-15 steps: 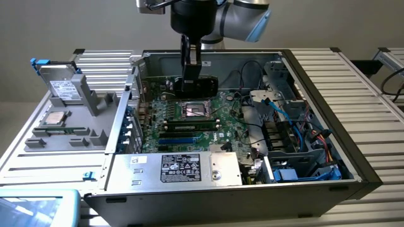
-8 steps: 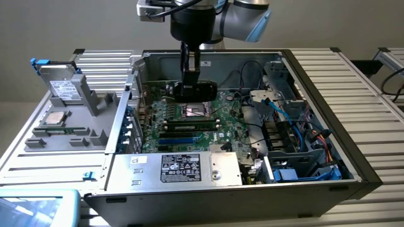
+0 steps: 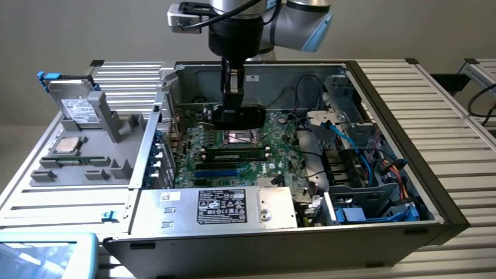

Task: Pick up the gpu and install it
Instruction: 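Insert the gpu into the slot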

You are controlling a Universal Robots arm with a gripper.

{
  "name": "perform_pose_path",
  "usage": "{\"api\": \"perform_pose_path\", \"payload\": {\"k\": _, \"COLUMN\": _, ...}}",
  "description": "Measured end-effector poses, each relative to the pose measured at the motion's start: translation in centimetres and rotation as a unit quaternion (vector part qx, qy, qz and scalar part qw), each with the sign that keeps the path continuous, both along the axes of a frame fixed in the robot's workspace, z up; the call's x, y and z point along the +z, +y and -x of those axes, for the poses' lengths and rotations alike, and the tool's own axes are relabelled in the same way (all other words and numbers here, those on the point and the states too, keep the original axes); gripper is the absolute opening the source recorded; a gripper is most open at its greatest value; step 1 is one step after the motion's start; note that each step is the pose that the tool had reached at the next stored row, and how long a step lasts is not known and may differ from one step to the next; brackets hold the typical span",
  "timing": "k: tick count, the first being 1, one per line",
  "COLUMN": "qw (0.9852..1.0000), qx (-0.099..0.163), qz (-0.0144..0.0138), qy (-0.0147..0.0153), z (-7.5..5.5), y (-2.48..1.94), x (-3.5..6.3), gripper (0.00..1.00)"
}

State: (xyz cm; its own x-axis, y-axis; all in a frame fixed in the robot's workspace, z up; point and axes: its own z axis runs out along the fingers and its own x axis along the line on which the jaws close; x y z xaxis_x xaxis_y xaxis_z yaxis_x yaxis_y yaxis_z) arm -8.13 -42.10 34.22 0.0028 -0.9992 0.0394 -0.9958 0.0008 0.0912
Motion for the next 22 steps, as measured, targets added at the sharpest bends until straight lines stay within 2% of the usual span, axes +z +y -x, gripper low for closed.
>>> {"api": "perform_pose_path", "payload": {"k": 2, "qw": 1.0000, "qx": -0.005, "qz": 0.0000, "qy": -0.0007, "z": 0.0, "y": 0.00, "x": -0.21, "gripper": 0.28}}
{"api": "perform_pose_path", "payload": {"k": 6, "qw": 0.9999, "qx": -0.008, "qz": -0.0001, "qy": -0.0069, "z": 0.3, "y": 0.00, "x": -0.61, "gripper": 0.28}}
{"api": "perform_pose_path", "payload": {"k": 13, "qw": 0.9999, "qx": -0.008, "qz": 0.0000, "qy": -0.0144, "z": 0.7, "y": 0.00, "x": -1.34, "gripper": 0.28}}
{"api": "perform_pose_path", "payload": {"k": 17, "qw": 0.9999, "qx": -0.008, "qz": 0.0001, "qy": -0.0147, "z": 0.8, "y": -0.15, "x": -1.53, "gripper": 0.28}}
{"api": "perform_pose_path", "payload": {"k": 22, "qw": 0.9999, "qx": -0.008, "qz": 0.0001, "qy": -0.0147, "z": 0.8, "y": -1.22, "x": -1.88, "gripper": 0.28}}
